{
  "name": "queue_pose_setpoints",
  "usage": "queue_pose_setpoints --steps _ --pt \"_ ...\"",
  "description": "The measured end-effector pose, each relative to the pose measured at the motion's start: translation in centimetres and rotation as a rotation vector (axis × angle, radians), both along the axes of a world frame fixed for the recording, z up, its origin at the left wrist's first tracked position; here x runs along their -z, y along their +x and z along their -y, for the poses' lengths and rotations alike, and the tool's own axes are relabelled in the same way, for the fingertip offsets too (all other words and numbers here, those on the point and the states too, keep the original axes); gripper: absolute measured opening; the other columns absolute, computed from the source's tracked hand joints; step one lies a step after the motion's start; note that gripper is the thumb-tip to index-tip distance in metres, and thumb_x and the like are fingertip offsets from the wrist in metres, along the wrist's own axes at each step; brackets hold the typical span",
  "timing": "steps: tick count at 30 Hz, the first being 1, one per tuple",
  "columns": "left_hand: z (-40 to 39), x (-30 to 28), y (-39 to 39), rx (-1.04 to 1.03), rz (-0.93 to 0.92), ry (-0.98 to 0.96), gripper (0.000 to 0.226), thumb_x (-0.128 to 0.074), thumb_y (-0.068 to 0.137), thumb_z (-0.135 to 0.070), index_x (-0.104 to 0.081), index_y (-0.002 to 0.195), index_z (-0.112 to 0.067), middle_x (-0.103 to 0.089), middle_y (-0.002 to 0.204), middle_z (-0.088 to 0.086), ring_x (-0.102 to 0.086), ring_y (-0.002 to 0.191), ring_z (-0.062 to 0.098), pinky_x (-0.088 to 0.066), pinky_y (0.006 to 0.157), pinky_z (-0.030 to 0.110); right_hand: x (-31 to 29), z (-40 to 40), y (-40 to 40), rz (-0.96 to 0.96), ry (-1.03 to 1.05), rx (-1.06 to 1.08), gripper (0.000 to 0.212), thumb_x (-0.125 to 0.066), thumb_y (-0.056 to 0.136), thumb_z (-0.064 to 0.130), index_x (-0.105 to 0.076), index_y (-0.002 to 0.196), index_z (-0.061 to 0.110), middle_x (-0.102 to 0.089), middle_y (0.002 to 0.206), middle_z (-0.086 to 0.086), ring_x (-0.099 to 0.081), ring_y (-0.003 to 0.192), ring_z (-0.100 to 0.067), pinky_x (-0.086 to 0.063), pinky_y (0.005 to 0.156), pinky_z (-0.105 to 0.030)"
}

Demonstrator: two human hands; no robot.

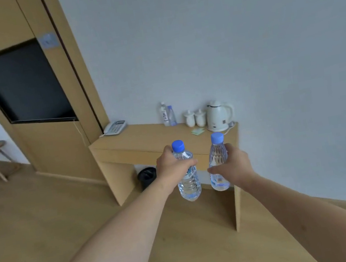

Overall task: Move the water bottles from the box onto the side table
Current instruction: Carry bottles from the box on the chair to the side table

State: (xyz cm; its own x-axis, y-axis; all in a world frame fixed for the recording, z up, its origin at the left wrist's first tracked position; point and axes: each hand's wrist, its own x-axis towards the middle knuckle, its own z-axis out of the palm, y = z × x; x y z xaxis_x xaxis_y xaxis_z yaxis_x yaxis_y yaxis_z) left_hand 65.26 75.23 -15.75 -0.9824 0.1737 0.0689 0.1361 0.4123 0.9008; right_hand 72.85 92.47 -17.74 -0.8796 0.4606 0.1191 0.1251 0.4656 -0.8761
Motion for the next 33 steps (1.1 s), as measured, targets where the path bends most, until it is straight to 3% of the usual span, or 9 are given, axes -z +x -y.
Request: queue_pose_setpoints --steps 3,8,12,20,33 --pt "0.0 0.1 -4.9 -0.057 -0.002 0.0 0.057 -0.086 0.056 -0.044 -0.054 0.101 -0.033 -0.065 0.099 -0.008 -0.064 0.084 0.008 -0.049 0.063 0.026 0.3 -0.3 -5.6 0.006 0.01 -0.04 0.055 -0.088 0.059 0.022 -0.055 0.103 0.026 -0.067 0.094 0.006 -0.065 0.087 -0.018 -0.055 0.079 -0.037" --pt "0.4 2.1 -13.3 -0.1 0.035 0.0 0.056 -0.086 0.059 -0.04 -0.056 0.104 -0.029 -0.065 0.101 -0.007 -0.066 0.089 0.014 -0.057 0.079 0.034 1.9 0.1 -14.3 0.057 0.013 -0.088 0.06 -0.09 0.061 0.026 -0.057 0.112 0.022 -0.066 0.097 0.005 -0.064 0.089 -0.018 -0.05 0.074 -0.032" --pt "1.2 4.3 -21.0 -0.113 0.043 0.009 0.054 -0.085 0.059 -0.041 -0.056 0.103 -0.029 -0.064 0.098 -0.008 -0.063 0.084 0.01 -0.052 0.068 0.028 3.4 1.1 -22.0 0.085 0.034 -0.089 0.058 -0.088 0.065 0.033 -0.056 0.112 0.023 -0.066 0.101 0.004 -0.064 0.092 -0.019 -0.055 0.081 -0.039" --pt "2.9 5.7 -39.6 -0.033 0.074 -0.008 0.059 -0.083 0.055 -0.041 -0.052 0.103 -0.027 -0.061 0.099 -0.006 -0.064 0.086 0.014 -0.058 0.081 0.04 4.4 3.3 -38.2 0.131 -0.015 0.005 0.059 -0.088 0.066 0.027 -0.057 0.116 0.02 -0.066 0.107 -0.001 -0.064 0.099 -0.022 -0.054 0.089 -0.047" --pt "2.0 8.0 -60.5 0.054 0.103 -0.095 0.063 -0.084 0.059 -0.044 -0.051 0.108 -0.024 -0.057 0.098 -0.007 -0.062 0.09 0.017 -0.056 0.08 0.038 6.7 2.6 -57.0 0.246 -0.033 0.112 0.053 -0.085 0.071 0.03 -0.058 0.115 0.017 -0.067 0.106 -0.002 -0.064 0.097 -0.022 -0.055 0.088 -0.046"
